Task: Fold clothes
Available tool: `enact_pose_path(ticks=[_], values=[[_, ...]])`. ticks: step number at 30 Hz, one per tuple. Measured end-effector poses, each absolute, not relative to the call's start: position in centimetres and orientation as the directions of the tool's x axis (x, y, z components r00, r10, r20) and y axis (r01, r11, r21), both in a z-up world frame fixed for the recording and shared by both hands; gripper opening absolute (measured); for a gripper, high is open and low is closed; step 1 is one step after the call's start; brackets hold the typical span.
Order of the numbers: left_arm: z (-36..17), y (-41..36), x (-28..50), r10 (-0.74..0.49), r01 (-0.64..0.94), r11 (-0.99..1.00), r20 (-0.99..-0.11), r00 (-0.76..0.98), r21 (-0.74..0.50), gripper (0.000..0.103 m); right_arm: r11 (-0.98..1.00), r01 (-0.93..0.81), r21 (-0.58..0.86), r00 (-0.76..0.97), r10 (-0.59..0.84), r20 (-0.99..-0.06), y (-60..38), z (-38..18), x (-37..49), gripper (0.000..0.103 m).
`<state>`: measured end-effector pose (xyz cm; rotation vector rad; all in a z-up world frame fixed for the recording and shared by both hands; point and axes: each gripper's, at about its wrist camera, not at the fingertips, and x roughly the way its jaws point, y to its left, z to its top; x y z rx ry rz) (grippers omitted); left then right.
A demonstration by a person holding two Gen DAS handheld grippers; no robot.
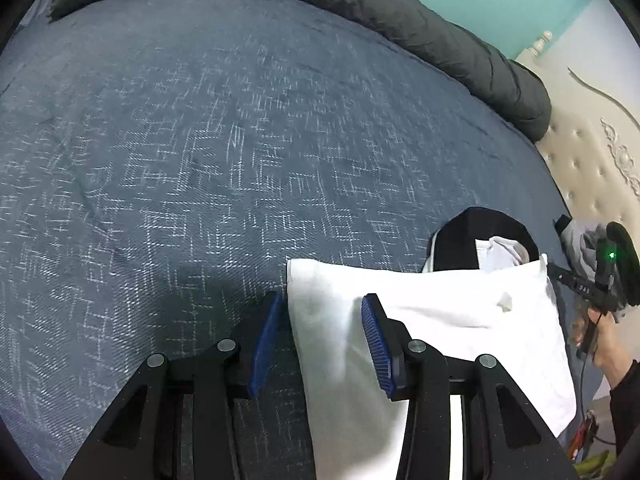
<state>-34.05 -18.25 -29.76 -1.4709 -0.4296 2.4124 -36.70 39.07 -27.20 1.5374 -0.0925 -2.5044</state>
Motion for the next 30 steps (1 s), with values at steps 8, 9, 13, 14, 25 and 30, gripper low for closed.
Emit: enact_pose_path(ticks=[8,9,13,14,25,30], values=[[-29.2,-19.9,-32.6,0.420,-0.087,-0.899,-0.787,-0.453,-0.430,0.006,-0.979,0.100,0.175,-0.506,-0.201,-0.838,40.1,-25.6,-35.9,0.004],[-28.9,-20.1,-32.3,0.420,-0.090,-0.899,-0.784,-0.458,-0.429,0.006,-0.979,0.100,0.179,-0.520,-0.205,-0.829,40.3,-25.1,-35.5,0.004],[-27.1,-21.6,-31.1,0.436,-0.081,-0.884,-0.749,-0.499,-0.460,0.006,-0.973,0.080,0.219,-0.584,-0.223,-0.781,42.0,-22.8,-34.5,0.003],[-26.9,-21.9,-30.9,0.434,-0.081,-0.885,-0.747,-0.503,-0.459,0.006,-0.971,0.074,0.227,-0.597,-0.225,-0.770,42.4,-22.3,-34.3,0.003],[-27.5,-20.9,-34.0,0.408,-0.064,-0.898,-0.771,-0.488,-0.435,0.005,-0.982,0.000,0.188,-0.557,-0.156,-0.816,43.2,-24.5,-35.5,0.003],[-29.2,-20.2,-35.1,0.394,-0.047,-0.906,-0.797,-0.457,-0.421,0.005,-0.986,-0.023,0.163,-0.517,-0.128,-0.847,43.1,-26.5,-36.4,0.003]])
